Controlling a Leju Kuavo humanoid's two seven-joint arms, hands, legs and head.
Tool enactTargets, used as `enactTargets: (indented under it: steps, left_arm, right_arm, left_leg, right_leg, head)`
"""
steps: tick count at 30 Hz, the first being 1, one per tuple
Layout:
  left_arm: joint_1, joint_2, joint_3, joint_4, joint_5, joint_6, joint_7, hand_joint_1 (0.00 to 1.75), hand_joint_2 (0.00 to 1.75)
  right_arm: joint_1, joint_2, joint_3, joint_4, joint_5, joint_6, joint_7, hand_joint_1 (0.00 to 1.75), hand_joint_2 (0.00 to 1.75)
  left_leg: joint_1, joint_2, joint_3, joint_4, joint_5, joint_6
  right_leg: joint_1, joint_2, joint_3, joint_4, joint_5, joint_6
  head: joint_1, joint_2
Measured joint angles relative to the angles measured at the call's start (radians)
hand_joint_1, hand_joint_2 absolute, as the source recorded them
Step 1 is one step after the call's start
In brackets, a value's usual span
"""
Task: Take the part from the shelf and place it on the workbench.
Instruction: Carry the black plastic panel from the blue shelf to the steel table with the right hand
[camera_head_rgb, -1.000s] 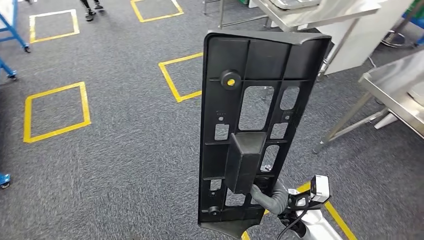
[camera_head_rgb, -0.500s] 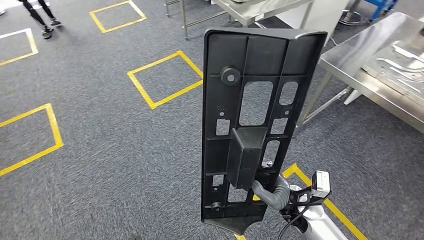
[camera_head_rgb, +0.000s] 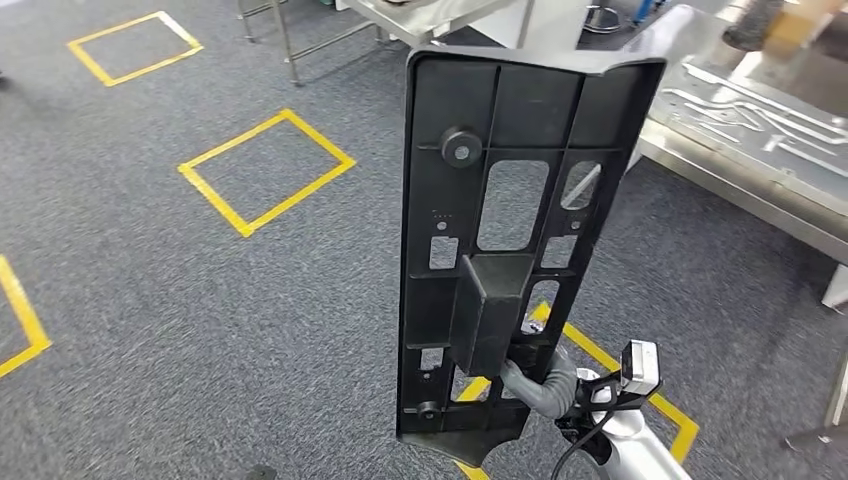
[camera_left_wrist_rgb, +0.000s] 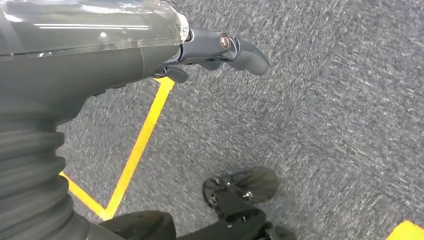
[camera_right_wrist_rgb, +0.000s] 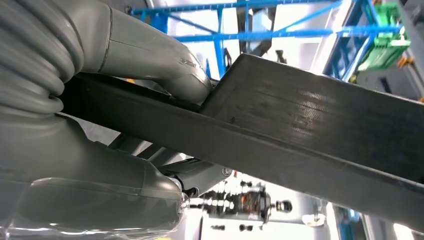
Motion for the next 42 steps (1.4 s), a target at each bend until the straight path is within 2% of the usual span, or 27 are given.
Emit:
enactTargets:
  steps: [1,2,3,5,7,9,10,12,14,16,17,18,19,20,22,23,25,27,29,31,32,33,34,36,38,40,42]
  left_arm:
    - [0.000,-0.001,0.000,0.000,0.001,0.000,0.000,0.00,1.75]
    - [-0.001,-0.002,0.000,0.000,0.000,0.000,0.000,0.00,1.75]
    - [-0.003,-0.005,0.000,0.000,-0.001,-0.001,0.000,0.00,1.75]
    - [-0.006,-0.013,-0.001,0.000,-0.007,-0.003,0.000,0.00,1.75]
    - [-0.008,-0.020,-0.002,0.000,-0.014,-0.006,0.000,0.00,1.75]
    - [-0.008,-0.026,-0.003,0.000,-0.017,-0.007,0.004,0.00,1.75]
    - [-0.008,-0.028,-0.004,0.000,-0.019,-0.007,0.008,0.00,1.75]
    - [-0.003,-0.030,-0.004,0.000,-0.021,-0.007,0.021,0.00,1.75]
    - [0.010,-0.031,-0.004,0.000,-0.018,-0.007,0.029,0.00,1.75]
    - [0.027,-0.032,-0.004,0.000,-0.011,-0.007,0.026,0.00,1.75]
    - [0.034,-0.032,-0.004,0.000,-0.006,-0.006,0.022,0.00,1.75]
    - [0.037,-0.032,-0.003,0.000,-0.002,-0.005,0.018,0.00,1.75]
    - [0.037,-0.033,-0.003,0.000,0.003,-0.005,0.013,0.00,1.75]
    - [0.037,-0.033,-0.002,0.000,0.007,-0.004,0.009,0.00,1.75]
    - [0.034,-0.036,-0.002,0.000,0.012,-0.005,0.003,0.00,1.75]
    - [0.032,-0.038,-0.002,0.000,0.013,-0.006,0.003,0.00,1.75]
    - [0.027,-0.044,-0.001,0.000,0.013,-0.009,0.006,0.00,1.75]
    - [0.020,-0.052,-0.001,0.000,0.014,-0.012,0.005,0.00,1.75]
    - [0.016,-0.058,-0.001,0.000,0.016,-0.015,0.001,0.00,1.75]
    - [0.017,-0.062,-0.001,0.000,0.018,-0.017,-0.004,0.00,1.75]
    - [0.017,-0.063,0.000,0.000,0.019,-0.018,-0.005,0.00,1.75]
    - [0.016,-0.065,0.000,0.000,0.021,-0.018,-0.005,0.00,1.75]
    - [0.015,-0.067,0.000,0.000,0.023,-0.018,-0.004,0.00,1.75]
    - [0.012,-0.071,0.000,0.000,0.022,-0.020,-0.001,0.00,1.75]
    - [0.012,-0.073,0.000,0.000,0.011,-0.023,0.004,0.00,1.75]
    - [0.011,-0.073,-0.001,0.000,0.001,-0.025,0.012,0.00,1.75]
    - [0.011,-0.073,-0.002,0.000,-0.005,-0.026,0.018,0.00,1.75]
  right_arm:
    - [0.001,0.000,0.000,0.001,0.000,0.000,0.001,1.75,1.75]
    - [0.001,0.000,0.000,0.001,0.001,0.000,0.002,1.75,1.75]
    - [0.001,0.000,0.000,0.000,0.001,0.001,0.003,1.75,1.75]
    - [0.001,0.001,0.000,-0.006,0.002,0.000,0.006,1.75,1.75]
    - [0.001,0.001,-0.001,-0.018,0.002,-0.002,0.012,1.75,1.75]
    - [0.005,0.001,-0.002,-0.027,0.002,-0.003,0.018,1.75,1.75]
    - [0.009,0.001,-0.004,-0.031,0.002,-0.005,0.021,1.75,1.75]
    - [0.017,0.001,-0.005,-0.041,0.001,-0.007,0.024,1.75,1.75]
    - [0.025,0.000,-0.006,-0.049,0.000,-0.008,0.027,1.75,1.75]
    - [0.037,-0.001,-0.008,-0.051,-0.001,-0.008,0.031,1.75,1.75]
    - [0.041,-0.001,-0.009,-0.052,-0.001,-0.007,0.033,1.75,1.75]
    - [0.044,-0.001,-0.011,-0.051,-0.001,-0.006,0.034,1.75,1.75]
    - [0.045,-0.001,-0.014,-0.051,-0.001,-0.006,0.034,1.75,1.75]
    - [0.045,-0.001,-0.018,-0.050,-0.001,-0.007,0.034,1.75,1.75]
    - [0.043,-0.001,-0.024,-0.049,0.000,-0.011,0.034,1.75,1.75]
    - [0.043,-0.001,-0.028,-0.048,0.001,-0.015,0.036,1.75,1.75]
    - [0.044,0.001,-0.037,-0.050,0.007,-0.021,0.042,1.75,1.75]
    - [0.043,0.005,-0.046,-0.055,0.015,-0.026,0.050,1.75,1.75]
    - [0.040,0.008,-0.053,-0.057,0.018,-0.029,0.055,1.75,1.75]
    - [0.041,0.011,-0.058,-0.057,0.016,-0.032,0.058,1.75,1.75]
    - [0.043,0.012,-0.060,-0.057,0.015,-0.032,0.058,1.75,1.75]
    - [0.044,0.012,-0.062,-0.057,0.015,-0.032,0.059,1.75,1.75]
    - [0.044,0.012,-0.063,-0.057,0.014,-0.032,0.060,1.75,1.75]
    - [0.043,0.013,-0.066,-0.058,0.014,-0.032,0.060,1.75,1.75]
    - [0.043,0.013,-0.068,-0.065,0.015,-0.036,0.060,1.75,1.75]
    - [0.053,0.013,-0.071,-0.080,0.015,-0.041,0.061,1.75,1.75]
    - [0.064,0.013,-0.074,-0.096,0.013,-0.043,0.066,1.75,1.75]
  left_leg:
    - [-0.001,0.014,0.000,0.001,-0.002,0.000]
    - [-0.002,0.027,0.002,0.002,-0.004,-0.001]
    - [-0.002,0.039,0.004,0.003,-0.007,-0.002]
    - [-0.006,0.060,0.011,0.006,-0.015,-0.008]
    - [-0.010,0.078,0.015,0.008,-0.022,-0.017]
    - [-0.012,0.099,0.021,0.007,-0.028,-0.028]
    - [-0.010,0.100,0.023,0.012,-0.034,-0.035]
    - [-0.007,0.065,0.004,0.067,-0.071,-0.046]
    - [-0.003,0.020,-0.059,0.198,-0.138,-0.052]
    - [-0.001,0.008,-0.116,0.301,-0.167,-0.056]
    - [-0.001,0.007,-0.121,0.301,-0.151,-0.056]
    - [0.000,0.003,-0.107,0.259,-0.116,-0.055]
    - [0.001,-0.013,-0.081,0.190,-0.072,-0.053]
    - [0.004,-0.044,-0.054,0.121,-0.039,-0.050]
    - [0.008,-0.092,-0.023,0.041,-0.010,-0.041]
    - [0.007,-0.098,-0.021,0.034,-0.012,-0.035]
    - [0.005,-0.073,-0.017,0.027,-0.009,-0.021]
    - [0.008,-0.048,-0.009,0.016,-0.004,-0.008]
    - [0.006,-0.022,-0.006,0.012,-0.005,0.001]
    - [0.003,0.007,-0.005,0.012,-0.008,0.004]
    - [0.001,0.020,-0.004,0.012,-0.010,0.004]
    - [0.001,0.032,-0.002,0.013,-0.012,0.004]
    - [0.000,0.043,0.001,0.013,-0.015,0.002]
    - [-0.005,0.063,0.008,0.013,-0.021,-0.005]
    - [-0.009,0.081,0.012,0.014,-0.026,-0.014]
    - [-0.010,0.096,0.017,0.014,-0.032,-0.025]
    - [-0.007,0.073,0.008,0.046,-0.058,-0.037]
  right_leg:
    - [-0.002,-0.004,-0.013,0.024,0.000,0.002]
    - [-0.003,-0.009,-0.005,0.008,0.019,0.003]
    - [-0.003,-0.018,0.024,-0.047,0.052,0.002]
    - [0.004,-0.063,0.102,-0.193,0.110,-0.006]
    - [0.014,-0.092,0.138,-0.265,0.123,-0.015]
    - [0.017,-0.073,0.139,-0.271,0.120,-0.022]
    - [0.015,-0.061,0.142,-0.275,0.122,-0.026]
    - [0.009,-0.039,0.148,-0.283,0.126,-0.035]
    - [0.007,-0.016,0.149,-0.284,0.125,-0.041]
    - [0.007,0.013,0.149,-0.281,0.124,-0.042]
    - [0.007,0.028,0.149,-0.279,0.123,-0.041]
    - [0.006,0.044,0.150,-0.276,0.121,-0.039]
    - [0.005,0.057,0.150,-0.273,0.118,-0.036]
    - [0.006,0.069,0.148,-0.268,0.116,-0.032]
    - [0.003,0.092,0.139,-0.261,0.114,-0.022]
    - [0.001,0.104,0.135,-0.261,0.115,-0.015]
    - [-0.004,0.116,0.130,-0.261,0.117,-0.001]
    - [-0.001,0.073,0.113,-0.225,0.095,0.008]
    - [0.000,0.015,0.059,-0.115,0.040,0.014]
    - [-0.004,-0.002,0.003,-0.005,0.004,0.019]
    - [-0.005,-0.005,-0.002,0.004,0.011,0.020]
    - [-0.005,-0.010,0.014,-0.026,0.036,0.019]
    - [-0.004,-0.020,0.049,-0.089,0.071,0.016]
    - [0.006,-0.063,0.118,-0.221,0.116,0.004]
    - [0.016,-0.082,0.140,-0.268,0.121,-0.008]
    - [0.015,-0.059,0.139,-0.271,0.123,-0.017]
    - [0.009,-0.038,0.144,-0.279,0.127,-0.027]
  head:
    - [0.000,0.000]
    - [0.000,0.000]
    - [0.000,0.000]
    - [0.000,0.000]
    - [0.000,0.000]
    - [0.000,0.000]
    - [0.000,0.000]
    - [0.000,0.000]
    - [0.000,0.000]
    - [0.000,0.000]
    - [0.000,0.000]
    - [0.000,0.000]
    - [0.000,0.000]
    - [0.000,0.000]
    - [0.000,0.000]
    - [0.000,0.000]
    - [0.000,0.000]
    - [0.000,0.000]
    - [0.000,0.000]
    - [0.000,0.000]
    - [0.000,0.000]
    - [0.000,0.000]
    - [0.000,0.000]
    - [0.000,0.000]
    - [0.000,0.000]
    - [0.000,0.000]
    - [0.000,0.000]
